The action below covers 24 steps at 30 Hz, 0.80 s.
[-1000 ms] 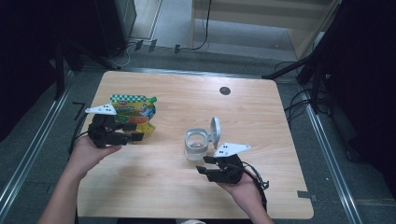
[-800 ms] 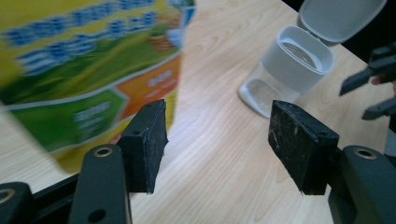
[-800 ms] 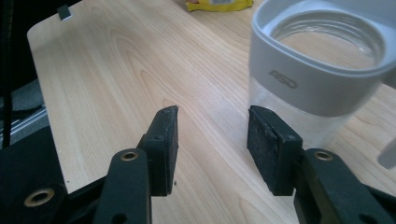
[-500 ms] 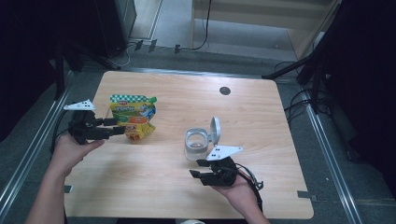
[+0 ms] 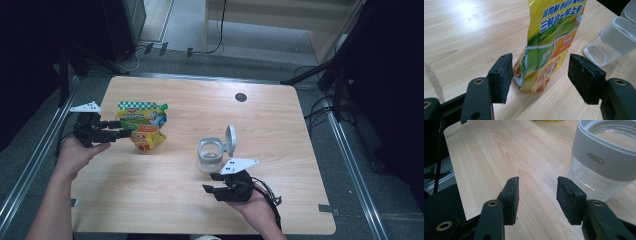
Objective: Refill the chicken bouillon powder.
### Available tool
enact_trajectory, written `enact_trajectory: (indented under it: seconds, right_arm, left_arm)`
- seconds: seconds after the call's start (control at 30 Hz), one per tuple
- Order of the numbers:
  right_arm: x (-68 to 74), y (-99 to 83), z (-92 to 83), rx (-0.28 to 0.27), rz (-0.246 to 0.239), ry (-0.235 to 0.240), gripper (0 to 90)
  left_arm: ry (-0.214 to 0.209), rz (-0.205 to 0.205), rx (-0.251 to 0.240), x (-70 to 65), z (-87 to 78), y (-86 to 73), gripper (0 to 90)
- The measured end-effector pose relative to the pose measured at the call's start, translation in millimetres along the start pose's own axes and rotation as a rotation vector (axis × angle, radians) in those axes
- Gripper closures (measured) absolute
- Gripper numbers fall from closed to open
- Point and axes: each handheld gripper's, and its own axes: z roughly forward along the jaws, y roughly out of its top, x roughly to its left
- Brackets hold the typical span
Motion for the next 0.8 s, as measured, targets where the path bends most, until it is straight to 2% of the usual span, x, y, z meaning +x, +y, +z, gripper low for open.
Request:
enact_trajectory:
  seconds: [0.13, 0.3, 0.53, 0.6, 0.7, 0.8]
  right_arm:
    - [1.0, -1.0, -0.1, 0.000, 0.006, -0.007, 53.6]
    - [2.2, -2.3, 0.3, -0.001, 0.004, -0.007, 53.1]
    - [5.2, -3.3, -0.3, -0.006, 0.003, -0.007, 52.7]
    - [6.0, -3.0, 0.3, -0.007, 0.003, -0.005, 52.5]
    - [7.4, -1.7, 3.4, -0.013, -0.002, -0.002, 52.1]
    - [9.5, 0.5, 7.3, -0.016, -0.008, 0.005, 52.0]
  left_arm:
    - [-0.032, -0.002, -0.008, 0.6, 9.8, 6.0, 38.5]
    - [-0.060, 0.019, 0.000, -4.6, 18.3, 11.0, 42.9]
    - [-0.073, 0.035, 0.006, -12.8, 25.8, 12.4, 53.3]
    - [-0.074, 0.028, 0.009, -14.7, 28.3, 12.0, 57.5]
    - [-0.081, -0.005, 0.018, -16.2, 29.0, 11.7, 63.2]
    - [-0.084, -0.018, -0.008, -17.4, 25.7, 11.2, 71.3]
